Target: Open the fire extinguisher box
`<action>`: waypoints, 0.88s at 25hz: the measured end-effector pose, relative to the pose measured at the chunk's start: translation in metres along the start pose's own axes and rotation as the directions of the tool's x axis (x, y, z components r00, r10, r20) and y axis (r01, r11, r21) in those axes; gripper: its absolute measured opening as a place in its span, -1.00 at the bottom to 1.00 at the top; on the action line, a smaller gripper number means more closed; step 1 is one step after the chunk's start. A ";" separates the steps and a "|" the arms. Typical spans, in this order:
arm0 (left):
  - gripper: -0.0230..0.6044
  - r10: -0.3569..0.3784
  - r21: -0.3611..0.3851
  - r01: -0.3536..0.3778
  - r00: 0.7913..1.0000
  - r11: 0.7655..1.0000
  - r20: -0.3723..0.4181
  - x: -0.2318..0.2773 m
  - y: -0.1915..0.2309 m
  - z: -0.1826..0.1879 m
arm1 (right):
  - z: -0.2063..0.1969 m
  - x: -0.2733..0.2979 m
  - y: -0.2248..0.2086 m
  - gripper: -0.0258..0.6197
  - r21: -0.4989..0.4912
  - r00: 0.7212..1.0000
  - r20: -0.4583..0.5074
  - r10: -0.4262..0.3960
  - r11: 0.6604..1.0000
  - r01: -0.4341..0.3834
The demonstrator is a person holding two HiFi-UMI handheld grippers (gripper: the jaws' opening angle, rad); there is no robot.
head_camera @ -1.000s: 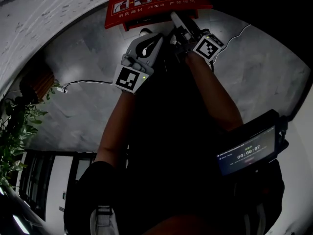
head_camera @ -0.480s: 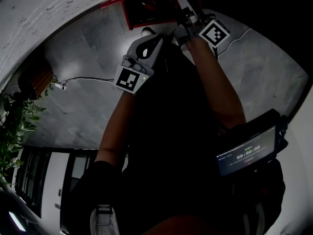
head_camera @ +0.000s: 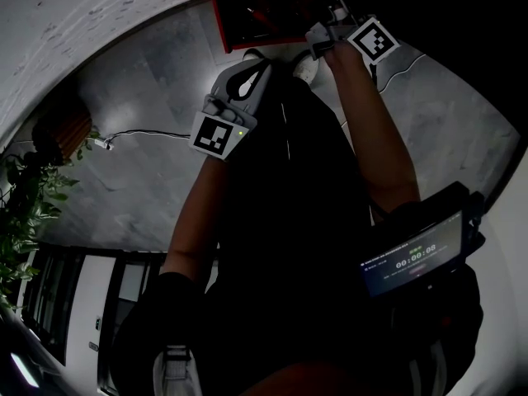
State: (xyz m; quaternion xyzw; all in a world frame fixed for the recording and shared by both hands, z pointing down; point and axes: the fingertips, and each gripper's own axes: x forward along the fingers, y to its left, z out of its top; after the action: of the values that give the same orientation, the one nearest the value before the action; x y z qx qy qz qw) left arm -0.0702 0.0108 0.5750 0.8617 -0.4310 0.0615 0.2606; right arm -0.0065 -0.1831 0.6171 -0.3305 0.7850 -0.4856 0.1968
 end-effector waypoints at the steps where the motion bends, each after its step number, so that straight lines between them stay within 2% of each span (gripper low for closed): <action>1: -0.92 0.002 0.003 -0.002 1.000 1.000 0.002 -0.001 0.001 0.001 | 0.001 -0.001 -0.001 -0.91 -0.003 1.000 0.000 -0.001 1.000 0.001; 9: -0.92 0.013 0.026 -0.013 1.000 1.000 0.023 -0.008 0.010 0.011 | -0.010 -0.011 0.027 -0.91 -0.100 0.998 -0.065 0.013 0.995 -0.020; 12: -0.92 0.004 0.044 -0.005 1.000 0.999 0.028 -0.009 0.008 0.016 | -0.012 -0.010 0.050 -0.91 -0.091 0.995 -0.071 0.070 0.993 -0.076; 16: -0.92 0.010 0.086 -0.015 0.998 0.996 0.057 -0.012 0.001 0.037 | -0.008 -0.016 0.080 -0.91 -0.115 0.991 -0.088 0.097 0.988 -0.107; 19: -0.92 0.009 0.117 -0.021 0.995 0.993 0.098 -0.017 0.001 0.058 | -0.014 -0.019 0.108 -0.91 -0.191 0.980 -0.132 0.146 0.967 -0.170; 22: -0.92 -0.019 0.135 0.001 0.991 0.991 0.132 -0.034 -0.029 0.104 | -0.003 -0.041 0.169 -0.91 -0.295 0.966 -0.197 0.168 0.929 -0.222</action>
State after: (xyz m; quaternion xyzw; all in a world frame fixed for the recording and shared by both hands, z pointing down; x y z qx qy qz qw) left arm -0.0815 -0.0030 0.4636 0.8816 -0.4382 0.0314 0.1727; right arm -0.0350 -0.0995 0.4677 -0.2357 0.8951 -0.3584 0.1219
